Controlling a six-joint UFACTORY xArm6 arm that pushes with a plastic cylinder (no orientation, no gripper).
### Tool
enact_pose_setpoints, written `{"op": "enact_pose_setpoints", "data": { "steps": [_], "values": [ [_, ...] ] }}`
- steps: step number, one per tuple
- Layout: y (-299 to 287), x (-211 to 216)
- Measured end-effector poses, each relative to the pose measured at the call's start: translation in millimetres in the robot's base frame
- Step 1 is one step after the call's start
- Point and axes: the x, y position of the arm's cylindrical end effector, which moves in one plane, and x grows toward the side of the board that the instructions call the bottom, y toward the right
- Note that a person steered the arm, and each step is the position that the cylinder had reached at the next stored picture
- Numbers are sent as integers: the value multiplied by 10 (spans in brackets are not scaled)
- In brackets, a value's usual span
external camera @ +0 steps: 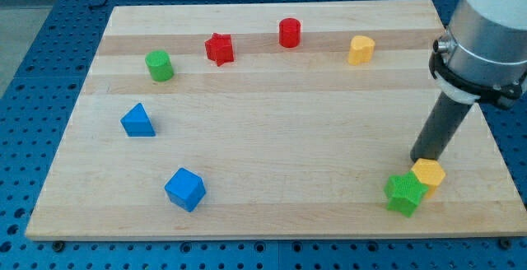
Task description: Move the yellow heart slightly down
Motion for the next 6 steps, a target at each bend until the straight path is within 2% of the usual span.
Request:
{"op": "enact_pose_setpoints", "data": {
  "steps": [4, 5, 6],
  "values": [
    [155, 4],
    [93, -352],
    [168, -1045]
  ]
}}
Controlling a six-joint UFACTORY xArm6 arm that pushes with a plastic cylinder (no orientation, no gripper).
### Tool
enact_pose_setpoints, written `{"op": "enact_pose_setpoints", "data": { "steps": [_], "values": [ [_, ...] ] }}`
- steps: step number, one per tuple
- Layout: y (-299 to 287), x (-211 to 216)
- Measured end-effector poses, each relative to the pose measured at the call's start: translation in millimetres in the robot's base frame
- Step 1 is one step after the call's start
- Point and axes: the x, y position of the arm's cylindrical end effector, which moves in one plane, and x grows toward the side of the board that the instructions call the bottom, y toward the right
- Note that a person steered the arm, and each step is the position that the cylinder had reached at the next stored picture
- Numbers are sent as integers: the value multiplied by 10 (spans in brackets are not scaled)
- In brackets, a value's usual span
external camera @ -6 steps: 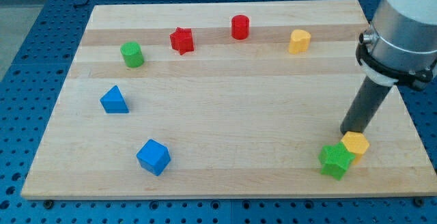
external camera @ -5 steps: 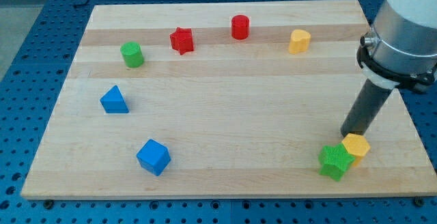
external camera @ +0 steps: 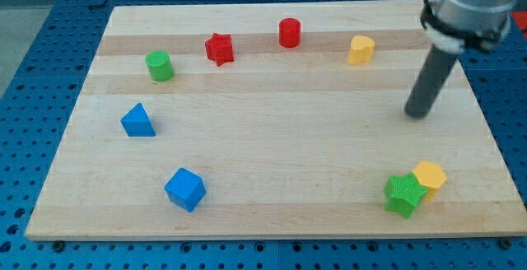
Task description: Move the yellow heart slightly down
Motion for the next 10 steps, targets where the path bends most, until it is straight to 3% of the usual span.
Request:
{"op": "enact_pose_setpoints", "data": {
  "steps": [1, 2, 4, 7, 9, 10],
  "values": [
    [406, -471],
    [415, -1037],
    [-476, -1602],
    [-605, -617],
    [-718, -559],
    [-1022, -815]
  ]
}}
